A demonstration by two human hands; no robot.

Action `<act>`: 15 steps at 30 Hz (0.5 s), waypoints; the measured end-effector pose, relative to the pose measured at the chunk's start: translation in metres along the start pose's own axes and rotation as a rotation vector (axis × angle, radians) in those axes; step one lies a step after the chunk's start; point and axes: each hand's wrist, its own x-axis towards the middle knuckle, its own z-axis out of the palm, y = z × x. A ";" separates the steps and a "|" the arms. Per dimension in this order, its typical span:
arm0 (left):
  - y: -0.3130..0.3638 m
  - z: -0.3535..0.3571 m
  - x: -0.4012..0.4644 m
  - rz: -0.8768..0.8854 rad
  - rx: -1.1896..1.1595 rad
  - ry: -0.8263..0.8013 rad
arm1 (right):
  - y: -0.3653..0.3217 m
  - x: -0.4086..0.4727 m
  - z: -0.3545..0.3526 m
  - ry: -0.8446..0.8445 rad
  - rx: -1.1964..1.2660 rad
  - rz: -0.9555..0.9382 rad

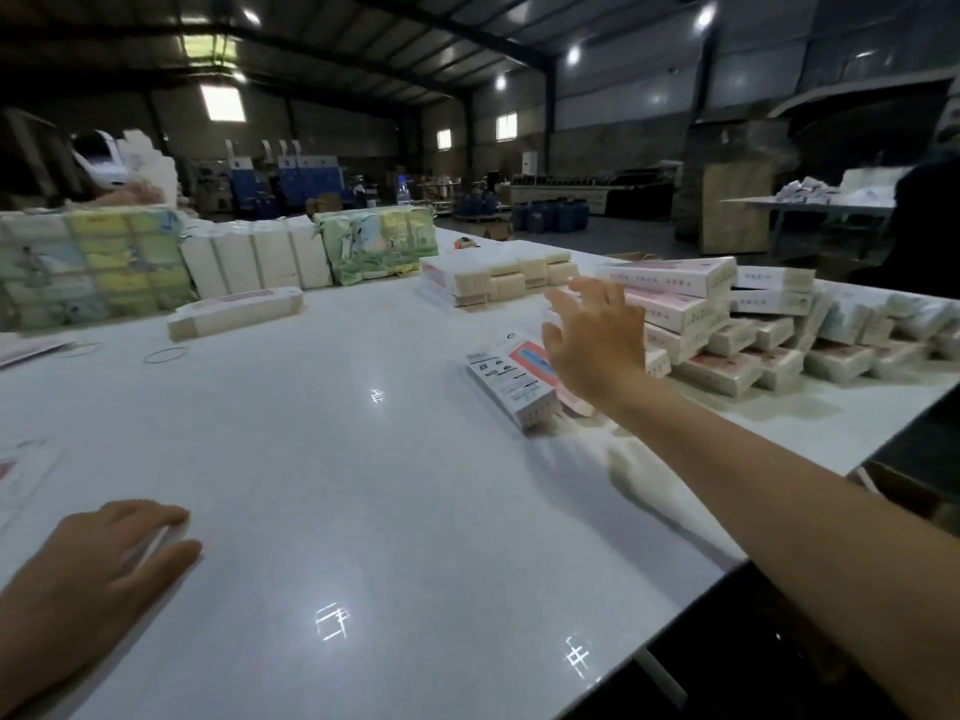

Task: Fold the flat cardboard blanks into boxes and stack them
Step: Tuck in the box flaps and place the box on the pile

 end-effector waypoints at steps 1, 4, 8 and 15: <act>0.006 -0.001 -0.005 0.001 -0.012 0.071 | -0.018 -0.005 -0.001 -0.045 0.045 -0.102; 0.035 -0.021 -0.015 -0.052 -0.023 0.077 | -0.097 -0.033 -0.002 -0.243 0.313 -0.410; 0.043 -0.023 -0.024 -0.075 -0.085 0.067 | -0.166 -0.087 0.020 -0.516 0.309 -0.621; 0.034 -0.024 -0.019 -0.157 -0.194 0.086 | -0.177 -0.118 0.044 -0.504 0.503 -0.602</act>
